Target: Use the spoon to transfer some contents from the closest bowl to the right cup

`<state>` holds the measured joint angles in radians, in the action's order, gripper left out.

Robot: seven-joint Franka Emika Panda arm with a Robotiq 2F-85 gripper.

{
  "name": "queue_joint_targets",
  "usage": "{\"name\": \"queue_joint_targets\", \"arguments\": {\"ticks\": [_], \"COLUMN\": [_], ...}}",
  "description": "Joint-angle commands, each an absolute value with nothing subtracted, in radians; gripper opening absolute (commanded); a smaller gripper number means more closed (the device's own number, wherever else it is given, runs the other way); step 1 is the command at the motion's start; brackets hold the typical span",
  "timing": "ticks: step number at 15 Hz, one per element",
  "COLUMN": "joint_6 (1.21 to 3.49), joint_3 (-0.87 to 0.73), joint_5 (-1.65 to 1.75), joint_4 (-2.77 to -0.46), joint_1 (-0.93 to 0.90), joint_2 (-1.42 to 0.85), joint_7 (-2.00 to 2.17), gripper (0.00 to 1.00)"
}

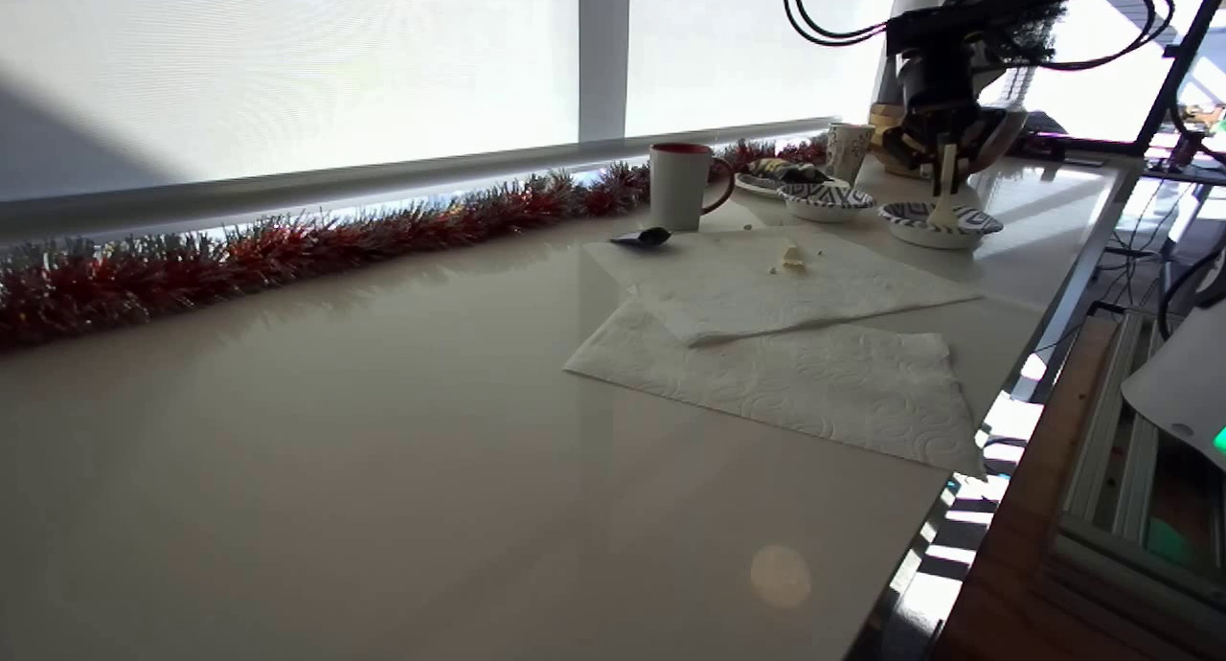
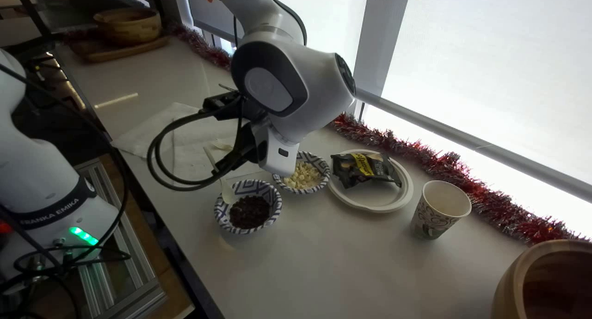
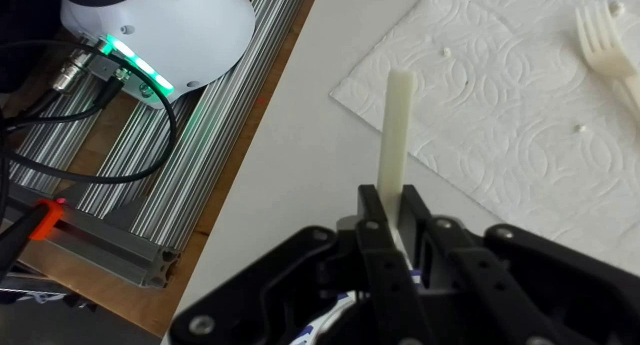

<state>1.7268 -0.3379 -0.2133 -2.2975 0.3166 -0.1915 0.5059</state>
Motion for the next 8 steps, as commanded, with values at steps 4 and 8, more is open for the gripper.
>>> {"name": "queue_joint_targets", "arguments": {"ticks": [4, 8], "joint_6": [1.663, 1.603], "joint_3": [-0.353, -0.353], "joint_5": [-0.251, -0.249], "joint_4": [-2.249, -2.214], "joint_1": [0.356, 0.375], "joint_2": [-0.256, -0.288], "joint_7": [0.339, 0.240], "gripper": [0.03, 0.03]}}
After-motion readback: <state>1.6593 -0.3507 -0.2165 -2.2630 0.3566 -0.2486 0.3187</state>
